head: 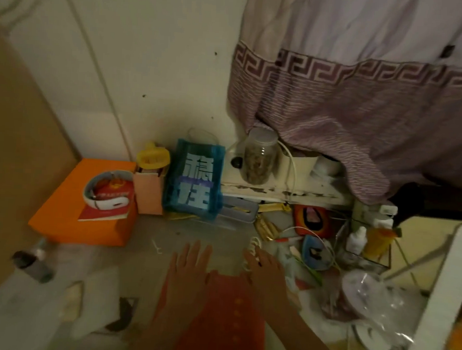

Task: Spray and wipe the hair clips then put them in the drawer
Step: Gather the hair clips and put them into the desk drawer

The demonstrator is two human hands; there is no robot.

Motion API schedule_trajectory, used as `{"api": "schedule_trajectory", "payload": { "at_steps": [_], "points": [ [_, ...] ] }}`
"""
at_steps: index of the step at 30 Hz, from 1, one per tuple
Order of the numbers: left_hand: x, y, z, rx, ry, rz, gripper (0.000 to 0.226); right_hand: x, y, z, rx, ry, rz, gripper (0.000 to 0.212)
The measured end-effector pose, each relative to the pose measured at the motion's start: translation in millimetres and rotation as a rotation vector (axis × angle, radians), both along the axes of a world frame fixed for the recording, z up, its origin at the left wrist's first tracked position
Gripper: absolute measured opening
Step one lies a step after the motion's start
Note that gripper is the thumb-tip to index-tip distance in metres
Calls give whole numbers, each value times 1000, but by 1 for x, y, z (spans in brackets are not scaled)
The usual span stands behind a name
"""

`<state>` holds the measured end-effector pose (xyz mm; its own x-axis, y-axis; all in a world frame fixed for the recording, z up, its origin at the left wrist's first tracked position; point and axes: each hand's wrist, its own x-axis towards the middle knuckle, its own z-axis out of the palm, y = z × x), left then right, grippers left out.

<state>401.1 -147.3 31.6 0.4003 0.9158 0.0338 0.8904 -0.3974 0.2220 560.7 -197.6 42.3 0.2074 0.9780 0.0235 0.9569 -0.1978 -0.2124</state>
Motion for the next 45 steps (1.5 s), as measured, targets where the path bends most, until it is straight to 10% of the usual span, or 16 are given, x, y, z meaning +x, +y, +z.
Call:
{"api": "schedule_trajectory", "payload": {
  "at_steps": [12,45],
  "points": [
    [76,11,-59,-228,224,-73,60,80,-6,-60,-267,107,-91,60],
    [130,73,-153,-332,126,-314,63,104,27,-158,-93,420,-638,59]
  ]
}}
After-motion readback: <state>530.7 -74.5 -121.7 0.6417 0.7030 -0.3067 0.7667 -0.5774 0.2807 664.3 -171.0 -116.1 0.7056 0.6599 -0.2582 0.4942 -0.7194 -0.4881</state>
